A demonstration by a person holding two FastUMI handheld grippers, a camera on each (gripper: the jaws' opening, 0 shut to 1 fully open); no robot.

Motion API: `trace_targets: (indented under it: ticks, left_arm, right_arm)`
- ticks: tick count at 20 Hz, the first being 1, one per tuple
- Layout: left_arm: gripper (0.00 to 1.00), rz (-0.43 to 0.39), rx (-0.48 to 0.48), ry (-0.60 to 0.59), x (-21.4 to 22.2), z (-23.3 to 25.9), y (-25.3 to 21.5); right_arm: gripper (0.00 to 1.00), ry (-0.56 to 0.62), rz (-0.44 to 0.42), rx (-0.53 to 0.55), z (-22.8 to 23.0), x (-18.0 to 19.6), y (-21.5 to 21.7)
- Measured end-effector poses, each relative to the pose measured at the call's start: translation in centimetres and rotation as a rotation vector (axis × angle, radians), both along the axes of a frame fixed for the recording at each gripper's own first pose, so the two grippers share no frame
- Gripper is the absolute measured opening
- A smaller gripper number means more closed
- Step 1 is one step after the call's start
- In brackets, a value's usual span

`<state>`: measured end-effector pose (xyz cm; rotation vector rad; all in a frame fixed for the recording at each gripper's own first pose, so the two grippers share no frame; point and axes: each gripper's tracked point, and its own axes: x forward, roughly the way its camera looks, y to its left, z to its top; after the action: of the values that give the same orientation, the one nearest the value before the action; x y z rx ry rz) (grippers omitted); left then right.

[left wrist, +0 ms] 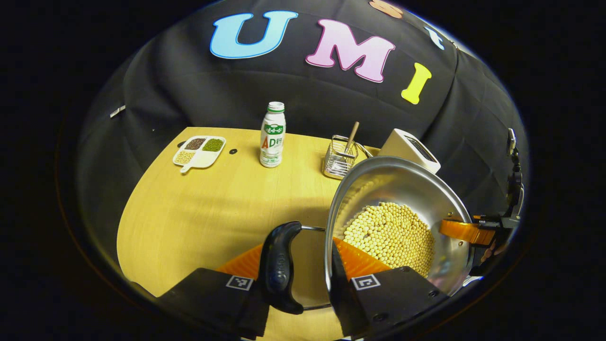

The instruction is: First push the handle of the pot to place it horizontally, then grasp the pot with both hands and set it on the induction cooktop.

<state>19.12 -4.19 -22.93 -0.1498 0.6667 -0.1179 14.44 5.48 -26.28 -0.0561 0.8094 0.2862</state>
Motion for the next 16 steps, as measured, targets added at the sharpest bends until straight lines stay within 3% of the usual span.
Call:
trace_targets:
  ticks: [1, 4, 5, 8, 9, 16]
  left_arm:
    - [0.61, -0.001, 0.000, 0.002, 0.2, -0.1, -0.7]
    - [0.60, -0.004, -0.005, 0.008, 1.2, -0.9, -2.9]
    - [0.60, -0.006, -0.007, 0.009, 1.5, -1.2, -3.6]
    - [0.61, -0.010, -0.012, 0.018, 2.3, -2.1, -5.6]
    - [0.61, -0.011, -0.014, 0.022, 2.5, -2.3, -6.1]
    - [0.60, -0.014, -0.030, 0.052, 3.8, -4.9, -9.0]
  right_arm:
    - [0.62, 0.004, -0.002, -0.001, -0.1, 0.3, -0.7]
    - [0.58, 0.011, -0.010, -0.005, -0.5, 1.3, -2.8]
    - [0.62, 0.014, -0.014, -0.006, -0.7, 1.6, -3.5]
    - [0.58, 0.024, -0.025, -0.009, -1.5, 2.5, -5.4]
    - [0.62, 0.030, -0.029, -0.009, -1.8, 2.7, -5.9]
    - [0.62, 0.059, -0.040, -0.019, -4.2, 3.9, -9.0]
